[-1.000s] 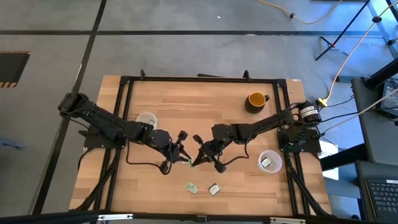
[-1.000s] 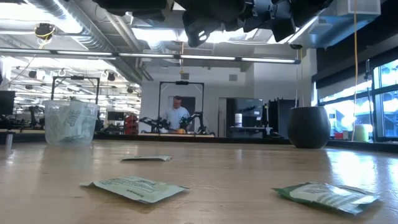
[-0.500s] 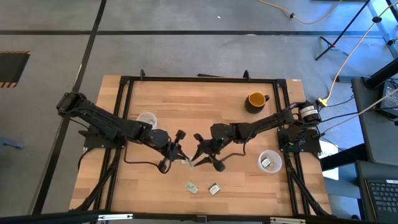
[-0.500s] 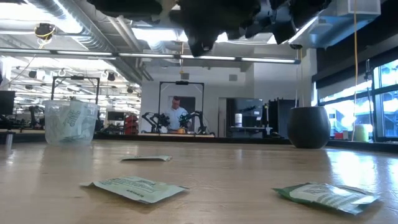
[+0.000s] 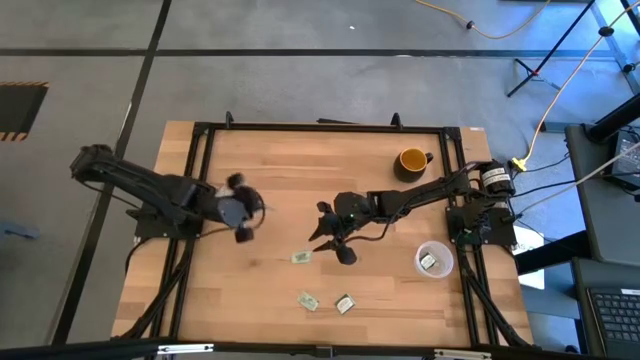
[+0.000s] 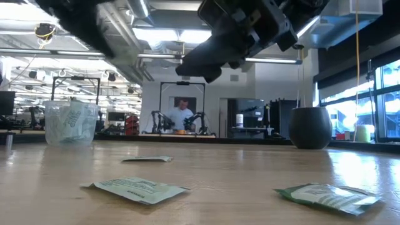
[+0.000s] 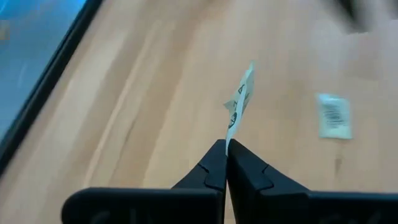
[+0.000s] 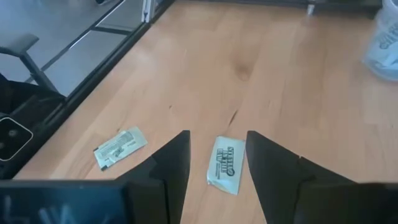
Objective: Pick and place Stevia / Truvia into bins
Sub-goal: Put the white stevia packet into the left transparent container
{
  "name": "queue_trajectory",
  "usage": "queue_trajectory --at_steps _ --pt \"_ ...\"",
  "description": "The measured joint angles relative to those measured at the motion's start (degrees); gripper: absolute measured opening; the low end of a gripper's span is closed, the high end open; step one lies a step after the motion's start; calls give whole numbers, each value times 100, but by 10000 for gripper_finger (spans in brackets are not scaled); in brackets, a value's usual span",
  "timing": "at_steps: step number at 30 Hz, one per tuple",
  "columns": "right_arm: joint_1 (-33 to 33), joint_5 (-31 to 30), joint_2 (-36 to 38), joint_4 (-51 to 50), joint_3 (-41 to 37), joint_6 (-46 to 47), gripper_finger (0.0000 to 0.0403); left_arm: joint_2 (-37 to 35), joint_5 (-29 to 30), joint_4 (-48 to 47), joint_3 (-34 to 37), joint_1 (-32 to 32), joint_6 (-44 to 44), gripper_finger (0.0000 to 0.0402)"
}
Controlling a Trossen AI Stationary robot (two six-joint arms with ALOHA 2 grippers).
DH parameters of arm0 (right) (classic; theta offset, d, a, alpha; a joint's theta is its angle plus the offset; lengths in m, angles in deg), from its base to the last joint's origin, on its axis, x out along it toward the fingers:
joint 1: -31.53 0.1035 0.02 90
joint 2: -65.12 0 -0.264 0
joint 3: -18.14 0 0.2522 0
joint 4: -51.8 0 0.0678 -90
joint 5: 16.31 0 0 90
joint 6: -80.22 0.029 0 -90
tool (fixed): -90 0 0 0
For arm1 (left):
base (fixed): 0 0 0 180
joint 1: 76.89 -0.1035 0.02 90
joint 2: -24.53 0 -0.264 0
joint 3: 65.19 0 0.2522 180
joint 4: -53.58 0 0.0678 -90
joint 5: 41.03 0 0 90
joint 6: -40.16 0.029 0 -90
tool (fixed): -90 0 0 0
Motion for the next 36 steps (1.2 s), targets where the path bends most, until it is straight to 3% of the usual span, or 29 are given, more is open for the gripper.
queue_trajectory --at_steps 5,11,26,36 --pt "-11 0 0 -10 0 -143 159 -358 565 -1393 0 -187 -2214 2" --pt "-29 -39 0 -47 0 -174 159 -160 236 -2602 0 -564 -3002 2" --pt "-74 -39 0 -104 -2 -178 159 1124 -261 -2995 0 -1132 -2574 3" --pt "-74 -35 0 -138 -2 -182 159 1367 -602 -2950 0 -1321 -2401 21"
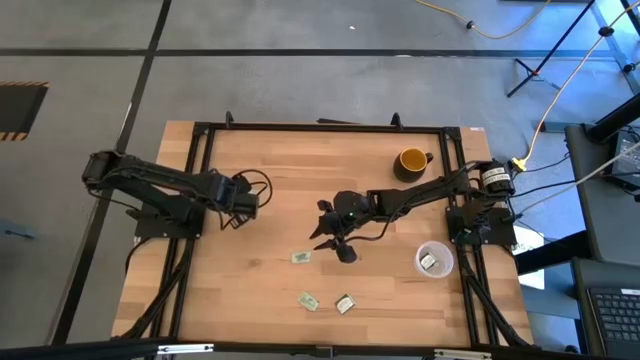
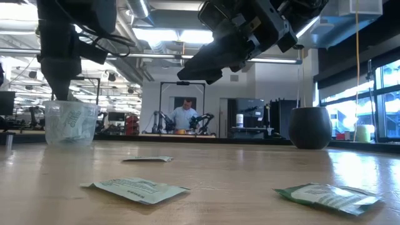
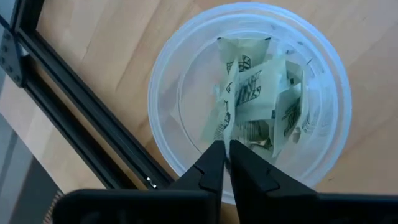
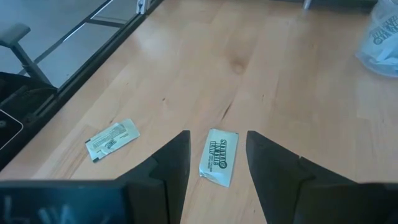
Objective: Pick and place Stevia / Truvia into bins
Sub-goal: Put the white stevia packet into the left transparent container
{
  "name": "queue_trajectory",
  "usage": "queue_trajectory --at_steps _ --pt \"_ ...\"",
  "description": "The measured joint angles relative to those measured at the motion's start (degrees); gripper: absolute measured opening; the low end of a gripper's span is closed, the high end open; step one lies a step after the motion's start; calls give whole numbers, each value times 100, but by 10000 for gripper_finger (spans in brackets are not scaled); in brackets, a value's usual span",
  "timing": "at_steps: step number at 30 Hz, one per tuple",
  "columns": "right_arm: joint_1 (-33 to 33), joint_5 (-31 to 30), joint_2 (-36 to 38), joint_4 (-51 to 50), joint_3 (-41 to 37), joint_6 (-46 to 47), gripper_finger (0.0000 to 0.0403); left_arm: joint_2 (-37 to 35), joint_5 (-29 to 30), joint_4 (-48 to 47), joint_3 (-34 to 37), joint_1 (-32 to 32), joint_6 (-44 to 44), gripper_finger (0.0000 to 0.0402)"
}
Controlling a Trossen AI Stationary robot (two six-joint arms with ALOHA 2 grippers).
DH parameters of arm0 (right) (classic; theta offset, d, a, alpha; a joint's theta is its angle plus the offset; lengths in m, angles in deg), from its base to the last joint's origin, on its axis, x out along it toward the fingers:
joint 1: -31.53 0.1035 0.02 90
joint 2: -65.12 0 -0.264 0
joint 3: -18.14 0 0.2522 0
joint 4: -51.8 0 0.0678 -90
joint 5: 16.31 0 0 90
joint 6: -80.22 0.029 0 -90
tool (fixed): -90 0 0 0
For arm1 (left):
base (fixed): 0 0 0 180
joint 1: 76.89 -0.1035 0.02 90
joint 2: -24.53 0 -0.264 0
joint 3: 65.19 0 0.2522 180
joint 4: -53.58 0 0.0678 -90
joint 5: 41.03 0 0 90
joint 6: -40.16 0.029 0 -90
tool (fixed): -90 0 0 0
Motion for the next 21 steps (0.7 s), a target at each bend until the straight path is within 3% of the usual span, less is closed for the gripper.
queue_trajectory --at_steps 8,15,21 --pt "59 2 0 -4 0 -301 159 -57 -135 0 0 -5 64 64" --pt "72 2 -17 15 0 -427 159 -341 -79 107 -278 73 15 74" --pt "71 0 -225 185 0 -503 159 -882 612 1386 -442 509 360 74"
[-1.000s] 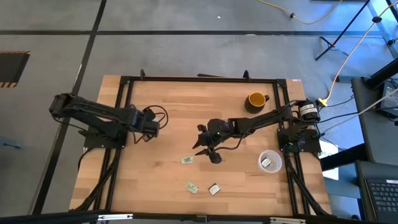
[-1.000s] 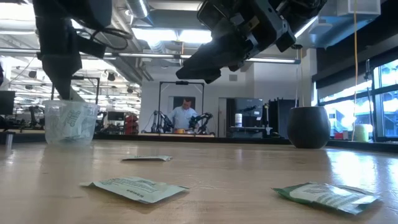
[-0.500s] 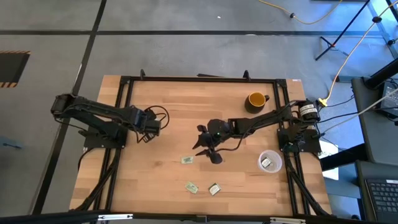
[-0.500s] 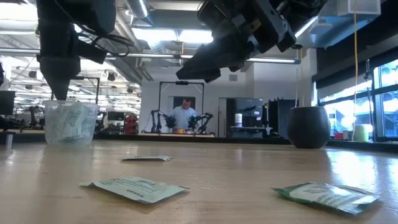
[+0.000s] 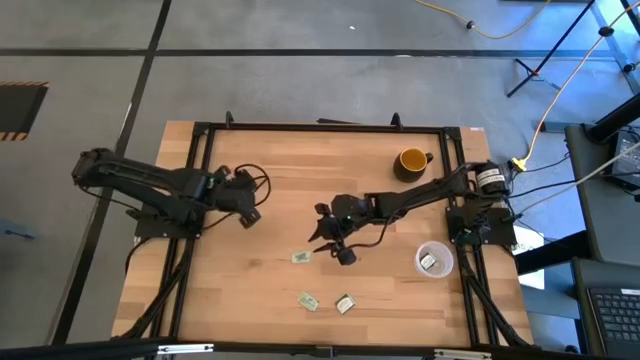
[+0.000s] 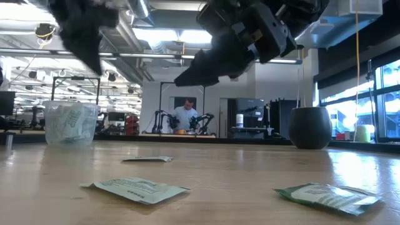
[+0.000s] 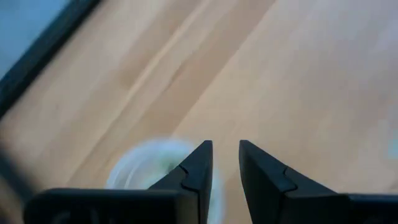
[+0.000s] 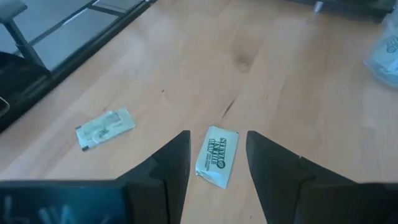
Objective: Pick and place Stevia / Truvia into bins
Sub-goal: Put the white stevia packet into the left transparent container
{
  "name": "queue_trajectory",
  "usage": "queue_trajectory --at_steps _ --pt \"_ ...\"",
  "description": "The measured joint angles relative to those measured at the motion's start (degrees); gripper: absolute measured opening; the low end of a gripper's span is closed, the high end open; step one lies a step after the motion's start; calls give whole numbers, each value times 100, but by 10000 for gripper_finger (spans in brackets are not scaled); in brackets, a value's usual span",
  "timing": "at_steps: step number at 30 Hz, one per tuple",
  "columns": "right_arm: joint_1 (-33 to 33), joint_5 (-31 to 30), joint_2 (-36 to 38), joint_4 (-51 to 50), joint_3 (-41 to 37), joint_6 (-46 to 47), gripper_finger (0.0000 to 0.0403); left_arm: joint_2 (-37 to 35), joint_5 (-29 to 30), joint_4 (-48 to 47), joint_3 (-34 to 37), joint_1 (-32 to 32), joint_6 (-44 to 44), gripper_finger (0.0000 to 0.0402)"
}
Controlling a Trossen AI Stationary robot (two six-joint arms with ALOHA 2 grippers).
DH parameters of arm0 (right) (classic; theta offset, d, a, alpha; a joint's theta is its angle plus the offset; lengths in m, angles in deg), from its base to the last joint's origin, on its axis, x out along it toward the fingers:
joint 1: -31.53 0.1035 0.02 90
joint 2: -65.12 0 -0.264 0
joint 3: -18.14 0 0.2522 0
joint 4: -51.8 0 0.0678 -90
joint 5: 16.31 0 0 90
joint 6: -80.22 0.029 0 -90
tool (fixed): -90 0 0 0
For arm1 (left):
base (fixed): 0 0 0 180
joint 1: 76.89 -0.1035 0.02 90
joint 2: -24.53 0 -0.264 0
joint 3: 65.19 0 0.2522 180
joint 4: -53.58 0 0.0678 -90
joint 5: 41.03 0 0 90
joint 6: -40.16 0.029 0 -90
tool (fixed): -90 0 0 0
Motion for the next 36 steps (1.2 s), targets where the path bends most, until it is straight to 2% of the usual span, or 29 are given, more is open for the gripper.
queue_trajectory --at_steps 9,13,19,22,25,27,31,36 --pt "-1 -2 -123 67 -7 -220 159 -430 716 2178 0 1008 1463 75" --pt "13 -29 -125 198 -7 -215 159 -427 878 2465 0 1390 1702 75" --pt "108 -633 -125 179 -7 -220 159 -423 1607 2678 0 1986 1659 75" --pt "159 -654 -125 172 -7 -219 159 -378 1917 2733 10 2227 1659 75" --pt "221 -654 -125 171 -7 -219 159 -363 2126 3244 309 2375 1683 75" --pt "267 -666 -125 173 -7 -215 159 -355 1985 3825 632 2407 1783 75" --pt "381 -991 -125 245 -4 -218 159 -355 1312 5036 1258 2373 2202 75" --pt "491 -1145 -125 258 -4 -187 159 -435 879 6150 1713 2250 2906 75"
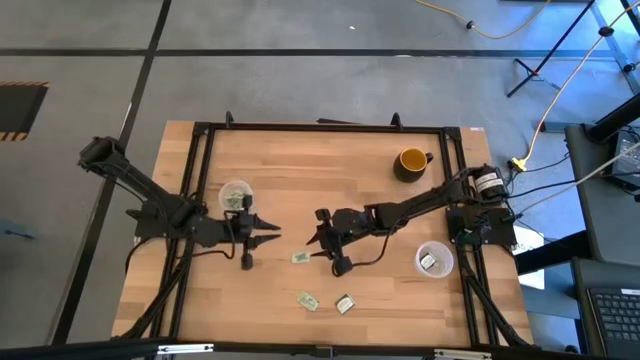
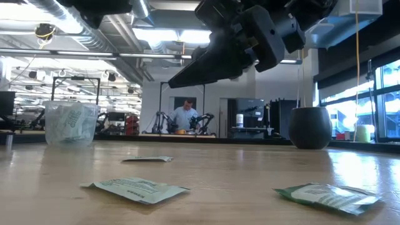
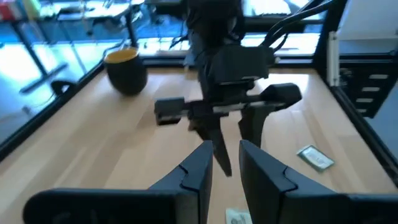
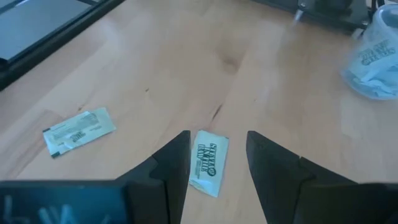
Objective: Pick and place Stevia / Truvia into bins
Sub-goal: Put the white stevia packet into the left transparent container
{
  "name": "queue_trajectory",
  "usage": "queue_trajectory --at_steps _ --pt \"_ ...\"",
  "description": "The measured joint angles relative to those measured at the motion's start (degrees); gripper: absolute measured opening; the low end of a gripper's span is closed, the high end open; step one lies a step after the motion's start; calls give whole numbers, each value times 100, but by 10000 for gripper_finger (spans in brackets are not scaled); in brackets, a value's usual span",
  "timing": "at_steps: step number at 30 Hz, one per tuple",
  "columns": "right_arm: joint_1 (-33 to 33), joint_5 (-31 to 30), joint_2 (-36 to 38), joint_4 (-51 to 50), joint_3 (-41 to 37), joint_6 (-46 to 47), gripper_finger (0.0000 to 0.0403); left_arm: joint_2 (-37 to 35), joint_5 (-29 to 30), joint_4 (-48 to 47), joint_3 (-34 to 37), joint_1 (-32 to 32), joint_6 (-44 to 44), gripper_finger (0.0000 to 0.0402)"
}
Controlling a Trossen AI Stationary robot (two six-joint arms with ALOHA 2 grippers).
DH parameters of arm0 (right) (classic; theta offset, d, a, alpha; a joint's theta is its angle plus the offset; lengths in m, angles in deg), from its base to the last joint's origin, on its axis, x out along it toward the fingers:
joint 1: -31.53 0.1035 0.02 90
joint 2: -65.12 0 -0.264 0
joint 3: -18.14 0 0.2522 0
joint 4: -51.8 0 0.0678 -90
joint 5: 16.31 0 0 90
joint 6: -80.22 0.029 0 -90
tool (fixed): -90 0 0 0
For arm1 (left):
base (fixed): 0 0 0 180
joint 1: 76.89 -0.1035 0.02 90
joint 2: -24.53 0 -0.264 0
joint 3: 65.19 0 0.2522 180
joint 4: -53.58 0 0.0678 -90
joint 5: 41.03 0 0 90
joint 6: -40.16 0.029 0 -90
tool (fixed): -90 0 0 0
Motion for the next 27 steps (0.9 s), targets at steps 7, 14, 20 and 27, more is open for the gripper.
queue_trajectory --at_steps 7,14,20,27 --pt "39 -16 -258 242 9 404 159 -36 33 742 459 -92 491 75" --pt "36 -17 -834 775 4 430 159 -23 392 914 564 -92 762 75" --pt "37 -13 -954 786 4 391 159 -23 413 888 564 -92 758 75" --pt "37 -11 -1352 884 6 311 159 -23 417 857 564 -92 755 75"
